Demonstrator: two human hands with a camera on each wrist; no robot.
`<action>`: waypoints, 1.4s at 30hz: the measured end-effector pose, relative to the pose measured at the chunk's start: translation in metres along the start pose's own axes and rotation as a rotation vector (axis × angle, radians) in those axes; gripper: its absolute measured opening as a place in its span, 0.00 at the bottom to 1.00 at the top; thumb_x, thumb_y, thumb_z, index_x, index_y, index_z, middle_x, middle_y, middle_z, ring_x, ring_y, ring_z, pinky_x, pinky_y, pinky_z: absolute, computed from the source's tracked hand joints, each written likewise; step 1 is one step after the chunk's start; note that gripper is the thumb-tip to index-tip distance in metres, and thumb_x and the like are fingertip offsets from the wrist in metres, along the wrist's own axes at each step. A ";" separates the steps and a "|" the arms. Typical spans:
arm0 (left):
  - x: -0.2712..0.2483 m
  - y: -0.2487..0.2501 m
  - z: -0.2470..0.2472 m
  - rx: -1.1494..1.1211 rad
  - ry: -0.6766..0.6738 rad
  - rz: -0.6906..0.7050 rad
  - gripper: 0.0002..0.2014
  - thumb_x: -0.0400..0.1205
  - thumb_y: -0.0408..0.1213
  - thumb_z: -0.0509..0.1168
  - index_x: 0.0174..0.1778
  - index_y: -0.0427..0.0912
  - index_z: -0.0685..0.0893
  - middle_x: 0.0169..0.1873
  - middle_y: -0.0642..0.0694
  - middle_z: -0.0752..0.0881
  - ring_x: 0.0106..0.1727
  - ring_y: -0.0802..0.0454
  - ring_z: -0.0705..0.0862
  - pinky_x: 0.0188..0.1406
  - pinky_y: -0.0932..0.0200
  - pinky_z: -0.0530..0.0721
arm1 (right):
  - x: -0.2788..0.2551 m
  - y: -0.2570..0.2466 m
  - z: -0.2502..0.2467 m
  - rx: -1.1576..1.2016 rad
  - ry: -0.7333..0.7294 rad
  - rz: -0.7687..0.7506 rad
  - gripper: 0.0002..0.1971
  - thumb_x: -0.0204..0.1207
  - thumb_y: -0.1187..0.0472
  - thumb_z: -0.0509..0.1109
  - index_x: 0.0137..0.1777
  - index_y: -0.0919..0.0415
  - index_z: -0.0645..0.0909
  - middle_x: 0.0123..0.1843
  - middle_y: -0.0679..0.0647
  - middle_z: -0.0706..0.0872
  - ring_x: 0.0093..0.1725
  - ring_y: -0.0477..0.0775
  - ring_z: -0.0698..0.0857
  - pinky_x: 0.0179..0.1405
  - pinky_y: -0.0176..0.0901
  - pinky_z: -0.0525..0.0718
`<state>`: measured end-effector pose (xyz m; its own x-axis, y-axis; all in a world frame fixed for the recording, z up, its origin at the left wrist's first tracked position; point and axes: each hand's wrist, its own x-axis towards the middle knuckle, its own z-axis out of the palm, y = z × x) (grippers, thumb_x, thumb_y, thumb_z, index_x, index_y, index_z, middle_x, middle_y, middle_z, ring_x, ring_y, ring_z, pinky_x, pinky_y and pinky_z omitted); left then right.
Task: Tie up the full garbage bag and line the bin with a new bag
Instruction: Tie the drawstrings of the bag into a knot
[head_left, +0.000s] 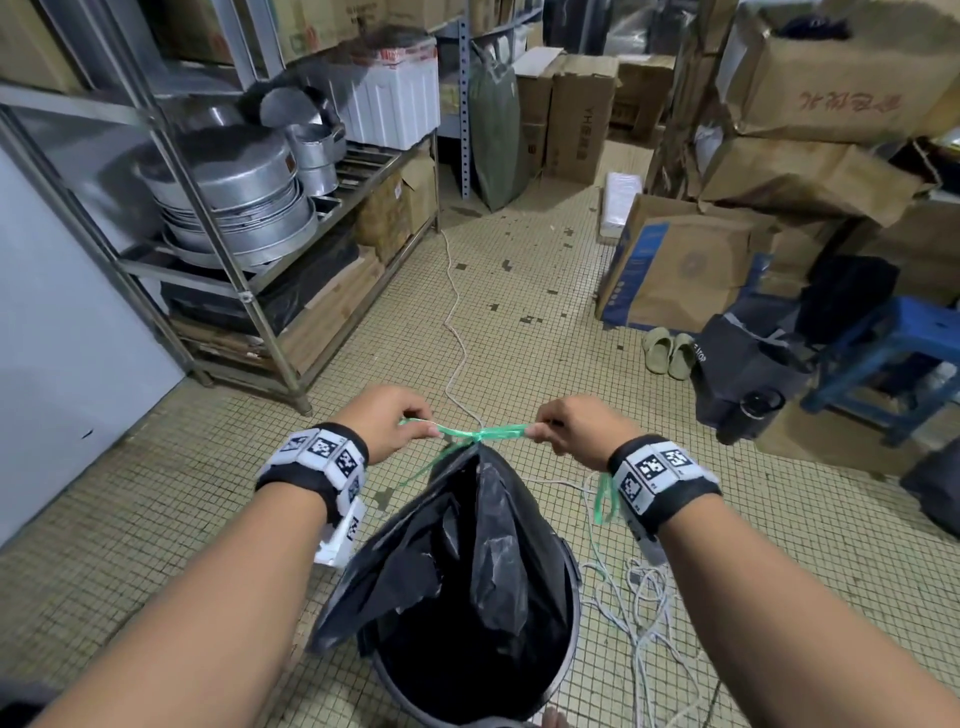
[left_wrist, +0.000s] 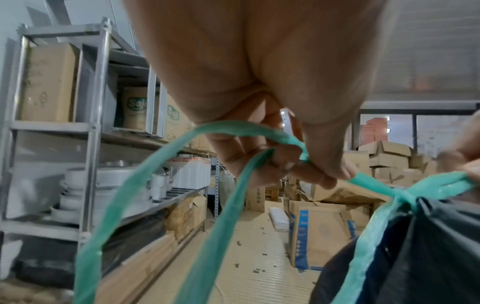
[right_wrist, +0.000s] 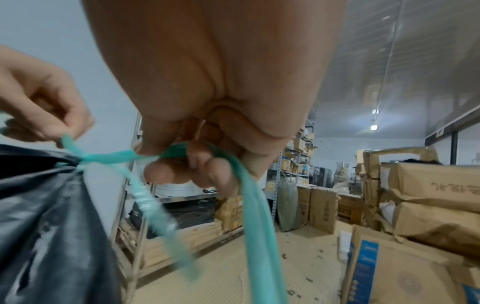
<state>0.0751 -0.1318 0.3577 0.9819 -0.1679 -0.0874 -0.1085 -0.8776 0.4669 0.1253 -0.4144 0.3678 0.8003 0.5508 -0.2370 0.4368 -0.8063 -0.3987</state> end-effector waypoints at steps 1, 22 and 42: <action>-0.003 -0.007 -0.007 0.004 0.006 -0.021 0.07 0.79 0.52 0.74 0.40 0.55 0.90 0.36 0.60 0.88 0.41 0.60 0.83 0.41 0.59 0.76 | -0.003 0.005 -0.006 -0.018 -0.002 0.022 0.15 0.83 0.42 0.65 0.50 0.53 0.84 0.37 0.48 0.87 0.34 0.46 0.83 0.38 0.44 0.88; -0.014 0.017 -0.187 0.094 0.386 0.055 0.10 0.67 0.56 0.81 0.31 0.57 0.91 0.23 0.66 0.84 0.30 0.65 0.81 0.27 0.68 0.70 | 0.005 -0.043 -0.181 -0.264 0.192 -0.116 0.11 0.61 0.39 0.85 0.37 0.43 0.91 0.28 0.39 0.89 0.30 0.31 0.85 0.26 0.29 0.74; 0.009 0.114 -0.145 -1.113 0.553 0.159 0.12 0.72 0.40 0.80 0.46 0.38 0.91 0.40 0.35 0.93 0.38 0.38 0.93 0.32 0.52 0.92 | -0.011 -0.113 -0.197 0.220 0.384 -0.409 0.20 0.56 0.53 0.90 0.41 0.60 0.87 0.34 0.54 0.91 0.34 0.54 0.91 0.36 0.50 0.92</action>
<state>0.0936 -0.1682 0.5374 0.9326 0.2104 0.2931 -0.3068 0.0350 0.9511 0.1481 -0.3716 0.5902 0.6939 0.6568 0.2952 0.6785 -0.4592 -0.5734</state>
